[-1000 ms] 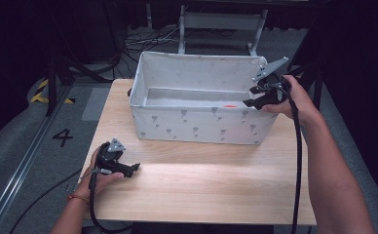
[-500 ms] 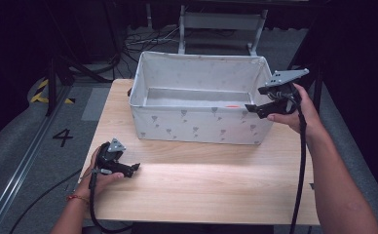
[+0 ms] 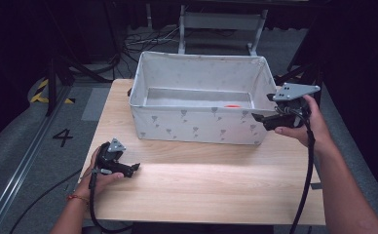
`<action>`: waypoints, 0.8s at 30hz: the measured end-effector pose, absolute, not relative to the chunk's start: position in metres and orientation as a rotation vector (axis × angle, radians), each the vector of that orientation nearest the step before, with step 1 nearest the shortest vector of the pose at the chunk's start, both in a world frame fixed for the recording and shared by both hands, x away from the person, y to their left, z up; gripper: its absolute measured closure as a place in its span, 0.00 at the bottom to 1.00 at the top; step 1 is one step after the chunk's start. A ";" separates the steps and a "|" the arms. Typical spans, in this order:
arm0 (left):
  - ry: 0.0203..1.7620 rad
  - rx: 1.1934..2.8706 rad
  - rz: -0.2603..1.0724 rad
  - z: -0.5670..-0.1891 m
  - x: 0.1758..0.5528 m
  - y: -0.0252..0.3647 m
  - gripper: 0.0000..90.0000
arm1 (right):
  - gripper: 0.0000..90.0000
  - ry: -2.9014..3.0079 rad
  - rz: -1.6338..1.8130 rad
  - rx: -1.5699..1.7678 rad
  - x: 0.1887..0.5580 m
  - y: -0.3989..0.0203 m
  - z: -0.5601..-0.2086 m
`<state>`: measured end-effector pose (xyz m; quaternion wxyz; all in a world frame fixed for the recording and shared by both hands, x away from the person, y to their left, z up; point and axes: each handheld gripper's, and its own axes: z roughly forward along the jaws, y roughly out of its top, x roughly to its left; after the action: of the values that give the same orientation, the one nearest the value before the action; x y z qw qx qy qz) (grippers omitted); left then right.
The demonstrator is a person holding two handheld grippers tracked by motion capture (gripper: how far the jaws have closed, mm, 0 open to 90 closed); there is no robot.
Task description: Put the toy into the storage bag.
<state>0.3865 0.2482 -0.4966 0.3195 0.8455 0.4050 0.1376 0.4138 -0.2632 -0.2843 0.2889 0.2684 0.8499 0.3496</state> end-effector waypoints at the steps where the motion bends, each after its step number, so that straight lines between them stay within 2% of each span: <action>1: 1.063 2.224 0.363 -0.497 0.387 0.248 0.00 | 0.26 2.260 0.935 0.715 0.412 -0.264 -0.285; 15: 1.063 2.225 0.363 -0.496 0.387 0.248 0.00 | 0.23 2.177 0.905 0.715 0.376 -0.292 -0.308; 24: 1.065 2.224 0.364 -0.496 0.386 0.248 0.00 | 0.24 2.168 0.899 0.784 0.366 -0.316 -0.327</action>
<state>0.3864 0.2482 -0.4965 0.3188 0.8457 0.4050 0.1383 0.3662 -0.3158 -0.3270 0.3275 0.2993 0.8278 0.3433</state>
